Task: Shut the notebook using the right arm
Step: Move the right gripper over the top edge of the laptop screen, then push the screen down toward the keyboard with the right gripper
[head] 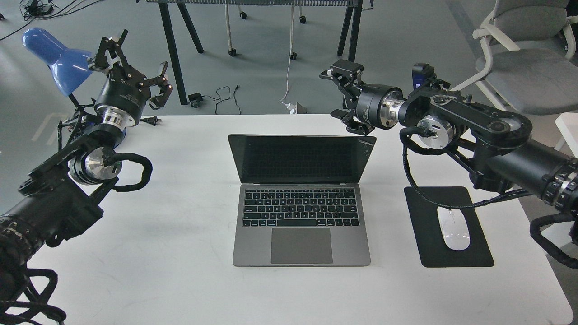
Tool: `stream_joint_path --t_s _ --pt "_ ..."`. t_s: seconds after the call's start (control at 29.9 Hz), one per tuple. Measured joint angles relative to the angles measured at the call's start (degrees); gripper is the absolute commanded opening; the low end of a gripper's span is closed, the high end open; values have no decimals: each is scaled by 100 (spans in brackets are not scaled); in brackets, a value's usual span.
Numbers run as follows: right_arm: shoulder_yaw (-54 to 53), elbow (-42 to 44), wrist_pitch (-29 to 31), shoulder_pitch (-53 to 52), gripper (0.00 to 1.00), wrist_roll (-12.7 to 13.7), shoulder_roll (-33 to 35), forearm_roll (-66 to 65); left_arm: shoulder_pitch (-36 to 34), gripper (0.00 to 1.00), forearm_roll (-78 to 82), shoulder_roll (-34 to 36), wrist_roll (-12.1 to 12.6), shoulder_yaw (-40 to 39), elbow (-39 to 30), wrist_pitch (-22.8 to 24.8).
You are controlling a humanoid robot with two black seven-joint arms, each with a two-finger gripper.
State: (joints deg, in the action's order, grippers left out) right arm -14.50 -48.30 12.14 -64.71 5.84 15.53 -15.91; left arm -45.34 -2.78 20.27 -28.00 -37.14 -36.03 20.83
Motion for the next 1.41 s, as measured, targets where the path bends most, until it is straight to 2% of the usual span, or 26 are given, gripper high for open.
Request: stream_joint_path --t_s 0.37,0.67,1.11,1.41 --pt "80 -480 476 54 100 241 295 -1 0 100 -4 -5 0 3 0 0" --pt "372 -1069 850 91 100 282 658 5 0 100 -4 -4 0 3 0 0" --pt "742 -2023 1004 238 100 330 1105 9 0 100 -4 1 0 2 0 0" --pt "1200 -2165 1018 323 100 330 1107 9 1 100 -3 -6 0 5 0 0"
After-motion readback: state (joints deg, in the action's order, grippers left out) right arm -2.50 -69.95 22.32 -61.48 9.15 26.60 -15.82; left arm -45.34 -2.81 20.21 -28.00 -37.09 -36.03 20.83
